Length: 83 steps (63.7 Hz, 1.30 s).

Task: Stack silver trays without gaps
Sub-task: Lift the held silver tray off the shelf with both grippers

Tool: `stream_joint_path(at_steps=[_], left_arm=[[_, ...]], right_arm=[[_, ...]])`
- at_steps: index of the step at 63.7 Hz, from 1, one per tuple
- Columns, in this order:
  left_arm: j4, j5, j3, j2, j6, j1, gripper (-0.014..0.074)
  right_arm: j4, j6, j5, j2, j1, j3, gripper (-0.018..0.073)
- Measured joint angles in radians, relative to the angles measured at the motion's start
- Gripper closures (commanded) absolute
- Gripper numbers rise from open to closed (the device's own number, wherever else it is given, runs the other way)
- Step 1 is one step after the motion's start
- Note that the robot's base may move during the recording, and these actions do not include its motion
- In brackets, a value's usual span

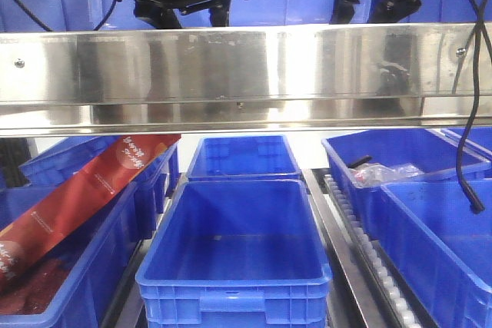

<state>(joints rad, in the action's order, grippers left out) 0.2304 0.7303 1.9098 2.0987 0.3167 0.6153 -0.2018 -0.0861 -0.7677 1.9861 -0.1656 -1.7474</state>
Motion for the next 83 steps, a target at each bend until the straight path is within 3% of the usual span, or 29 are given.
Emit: stream_joint_path(at_steps=[6, 10, 16, 59, 83], left_arm=[[0.011, 0.005, 0.0, 0.0, 0.001, 0.0, 0.0643], [0.018, 0.004, 0.0, 0.0, 0.008, -0.007, 0.0597], [0.026, 0.004, 0.0, 0.002, 0.014, -0.009, 0.0596], [0.057, 0.045, 0.0, -0.063, 0.024, -0.009, 0.0605], [0.052, 0.16, 0.0, -0.149, 0.024, -0.003, 0.0605]], right_arm=[[0.009, 0.0, 0.002, 0.0, 0.002, 0.0, 0.0438], [0.015, 0.0, 0.002, 0.0, 0.008, 0.0, 0.0511], [0.021, 0.004, 0.004, 0.0, 0.01, 0.0, 0.0647], [0.005, 0.016, 0.026, -0.036, 0.011, 0.0, 0.0634], [-0.012, 0.021, -0.101, -0.128, 0.003, 0.0, 0.0634]])
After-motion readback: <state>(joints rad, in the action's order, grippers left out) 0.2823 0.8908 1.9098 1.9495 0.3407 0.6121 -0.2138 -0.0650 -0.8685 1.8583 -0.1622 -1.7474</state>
